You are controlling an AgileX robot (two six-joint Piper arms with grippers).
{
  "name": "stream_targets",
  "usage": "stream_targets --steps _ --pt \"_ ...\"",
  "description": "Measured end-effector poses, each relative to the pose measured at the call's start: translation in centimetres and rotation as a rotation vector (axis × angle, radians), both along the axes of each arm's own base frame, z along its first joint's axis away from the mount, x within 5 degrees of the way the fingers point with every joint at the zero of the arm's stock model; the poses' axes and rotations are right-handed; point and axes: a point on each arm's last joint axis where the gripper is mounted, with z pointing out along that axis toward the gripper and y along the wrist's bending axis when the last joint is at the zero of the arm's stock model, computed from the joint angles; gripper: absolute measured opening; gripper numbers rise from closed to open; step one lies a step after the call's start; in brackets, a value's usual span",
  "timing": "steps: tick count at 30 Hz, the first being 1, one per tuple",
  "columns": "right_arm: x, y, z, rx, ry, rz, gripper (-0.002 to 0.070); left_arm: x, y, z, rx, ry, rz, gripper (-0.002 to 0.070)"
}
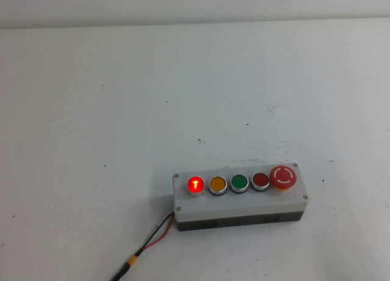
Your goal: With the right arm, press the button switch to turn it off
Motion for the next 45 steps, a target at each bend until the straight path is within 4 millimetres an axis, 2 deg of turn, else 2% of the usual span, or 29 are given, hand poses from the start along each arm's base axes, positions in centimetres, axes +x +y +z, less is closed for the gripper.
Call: stream_targets --steps 3,5,9,13,17,21,24,27,32,34,45 --pt "-0.1 0.7 0.2 0.021 0.076 0.077 -0.0015 0.0 0.0 0.0 0.0 0.0 0.0 -0.0002" --pt "0.1 1.2 1.5 0.004 0.133 0.126 -0.0016 0.0 0.0 0.0 0.0 0.0 0.0 -0.0002" --pt "1.6 2.1 5.7 -0.125 0.269 0.245 -0.0016 0.0 0.0 0.0 0.0 0.0 0.0 -0.0002" --pt "4.6 2.8 8.6 -0.302 0.49 0.366 -0.0016 0.0 0.0 0.0 0.0 0.0 0.0 -0.0002" --pt "8.5 3.1 9.9 -0.433 0.705 0.453 -0.0016 0.0 0.0 0.0 0.0 0.0 0.0 -0.0002" --pt "12.5 3.8 10.3 -0.538 0.845 0.529 -0.0015 0.0 0.0 0.0 0.0 0.0 0.0 -0.0002" --pt "14.9 6.0 10.5 -0.606 0.873 0.603 -0.0015 0.0 0.0 0.0 0.0 0.0 0.0 -0.0002" --pt "16.8 9.8 10.8 -0.709 0.869 0.691 -0.0015 0.0 0.0 0.0 0.0 0.0 0.0 -0.0002" --pt "18.7 16.4 11.2 -0.838 0.825 0.827 -0.0015 0.0 0.0 0.0 0.0 0.0 0.0 -0.0002" --pt "19.3 18.2 11.3 -0.854 0.808 0.861 -0.0015 0.0 0.0 0.0 0.0 0.0 0.0 -0.0002" --pt "22.1 26.0 8.9 -0.933 0.808 0.976 -0.0015 0.0 0.0 0.0 0.0 0.0 0.0 -0.0002"
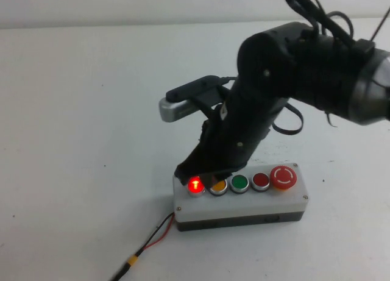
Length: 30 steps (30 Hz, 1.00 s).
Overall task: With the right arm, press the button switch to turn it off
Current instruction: Press the button to turn off
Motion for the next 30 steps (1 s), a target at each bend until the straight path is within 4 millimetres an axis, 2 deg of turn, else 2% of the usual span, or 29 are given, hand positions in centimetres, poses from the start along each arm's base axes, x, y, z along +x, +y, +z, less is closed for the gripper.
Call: stream_targets --steps 4,8,12,30 --pt "1.7 1.7 -0.6 -0.007 -0.003 0.01 -0.0015 0.0 0.0 0.0 0.0 0.0 0.0 -0.0002" --pt "2.6 2.5 -1.6 -0.04 0.01 0.017 -0.0015 0.0 0.0 0.0 0.0 0.0 0.0 -0.0002" --pt "2.9 2.6 -2.3 -0.064 0.021 0.021 -0.0015 0.0 0.0 0.0 0.0 0.0 0.0 -0.0002" --pt "3.0 2.7 -2.6 -0.075 0.033 0.023 -0.0015 0.0 0.0 0.0 0.0 0.0 0.0 -0.0002"
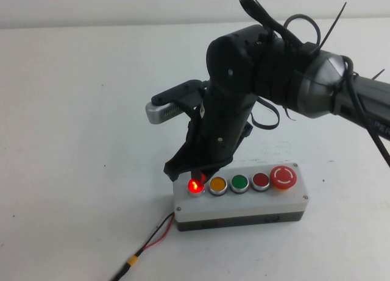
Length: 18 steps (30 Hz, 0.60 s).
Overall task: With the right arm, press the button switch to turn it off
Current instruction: Press the button to turn off
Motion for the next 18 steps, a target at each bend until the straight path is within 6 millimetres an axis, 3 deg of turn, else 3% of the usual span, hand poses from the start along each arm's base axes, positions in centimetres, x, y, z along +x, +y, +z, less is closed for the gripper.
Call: stream_targets --steps 12,18 --pt "0.1 0.1 -0.3 -0.008 0.009 0.002 -0.0015 0.0 0.0 0.0 0.0 0.0 0.0 -0.0002" --pt "-1.1 -0.1 2.1 0.011 -0.036 0.024 -0.0015 0.0 0.0 0.0 0.0 0.0 0.0 -0.0002"
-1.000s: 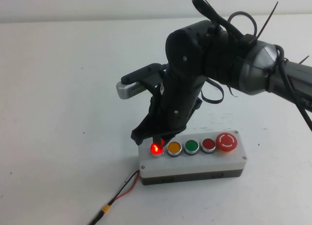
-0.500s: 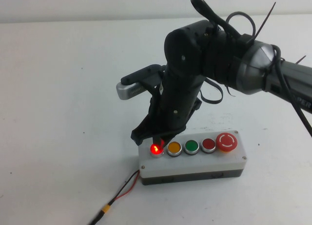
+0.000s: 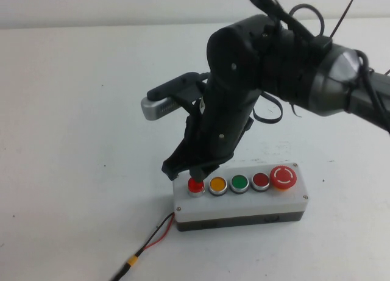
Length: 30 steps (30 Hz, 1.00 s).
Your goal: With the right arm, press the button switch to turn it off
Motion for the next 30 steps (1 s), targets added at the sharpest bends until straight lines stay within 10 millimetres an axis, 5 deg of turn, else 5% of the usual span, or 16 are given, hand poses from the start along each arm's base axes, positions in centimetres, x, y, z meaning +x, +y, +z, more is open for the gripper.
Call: stream_targets --steps 6,14,30 --pt "-3.2 -1.4 6.0 0.081 -0.107 0.037 -0.0015 0.0 0.0 0.0 0.0 0.0 0.0 -0.0002" --pt "-8.7 -7.4 11.1 0.143 -0.187 -0.007 -0.0015 0.0 0.0 0.0 0.0 0.0 0.0 -0.0002" --pt "-18.8 -18.7 9.2 0.194 -0.223 -0.144 -0.0015 0.0 0.0 0.0 0.0 0.0 0.0 -0.0002"
